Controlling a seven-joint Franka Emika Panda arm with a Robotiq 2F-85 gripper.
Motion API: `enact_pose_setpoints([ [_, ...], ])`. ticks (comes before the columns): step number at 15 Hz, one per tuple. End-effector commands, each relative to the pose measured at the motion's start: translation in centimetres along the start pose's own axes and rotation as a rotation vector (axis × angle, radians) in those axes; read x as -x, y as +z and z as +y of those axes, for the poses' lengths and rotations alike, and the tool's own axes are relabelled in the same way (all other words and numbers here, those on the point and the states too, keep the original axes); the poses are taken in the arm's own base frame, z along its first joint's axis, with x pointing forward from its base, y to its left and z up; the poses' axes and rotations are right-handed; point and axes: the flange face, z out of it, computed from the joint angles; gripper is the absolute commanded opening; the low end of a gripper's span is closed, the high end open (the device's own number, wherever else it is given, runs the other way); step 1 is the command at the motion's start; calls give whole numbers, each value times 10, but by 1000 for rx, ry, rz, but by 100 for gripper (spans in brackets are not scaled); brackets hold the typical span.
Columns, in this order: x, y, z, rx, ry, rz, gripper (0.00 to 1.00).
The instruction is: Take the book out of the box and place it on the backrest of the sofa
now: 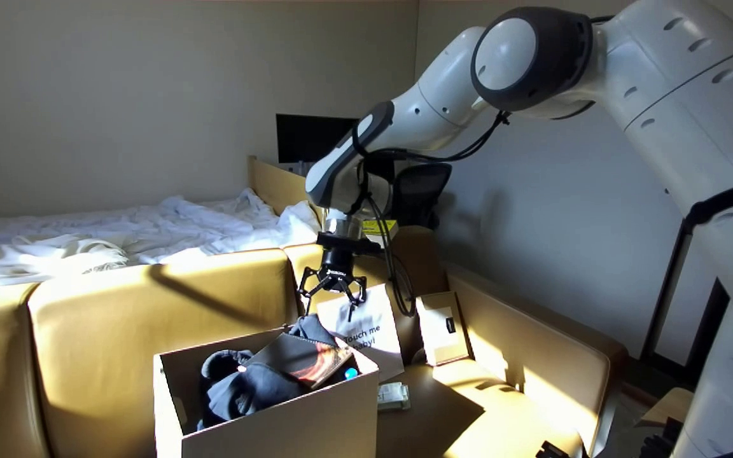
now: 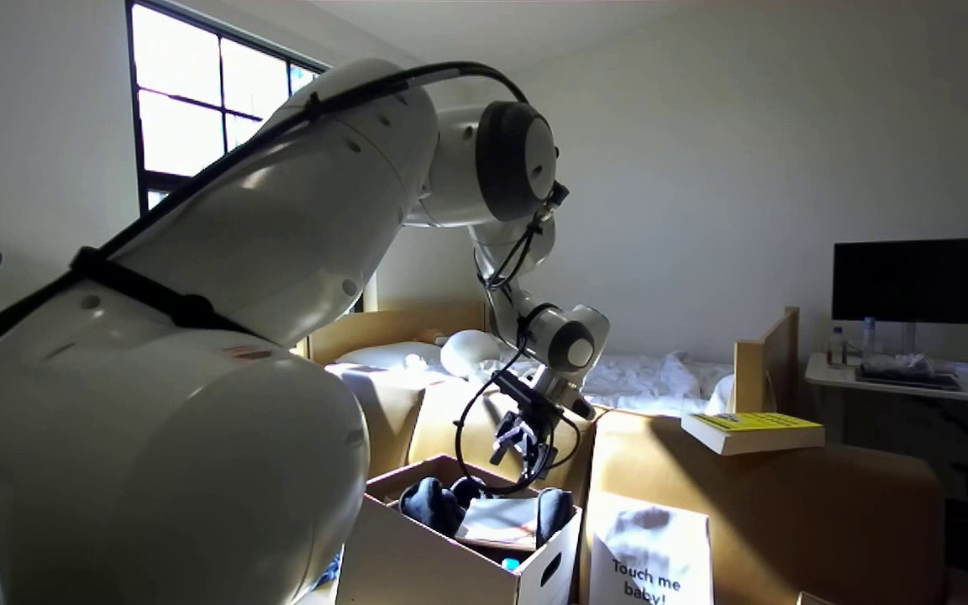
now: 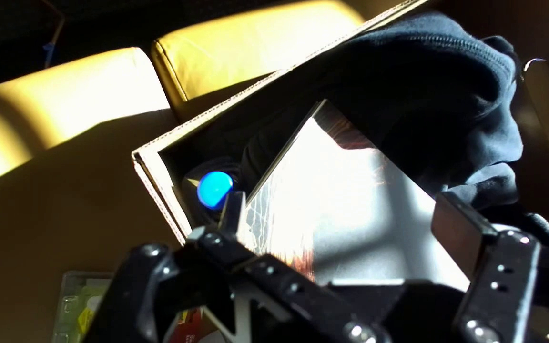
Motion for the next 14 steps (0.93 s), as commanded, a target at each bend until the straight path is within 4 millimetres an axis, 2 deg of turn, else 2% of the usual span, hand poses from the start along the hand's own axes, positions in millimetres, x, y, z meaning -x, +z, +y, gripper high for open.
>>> enact_pose_setpoints([
  [1,-37,30,-34,96,88,143,100],
  [3,-58,36,-37,151,149,225,100],
  [7,-80,37,-48,224,189,309,100],
  [9,-72,45,-58,270,161,268,100],
  [12,-31,47,-82,343,36,246,100],
  [14,-23,48,-86,467,24,239,100],
])
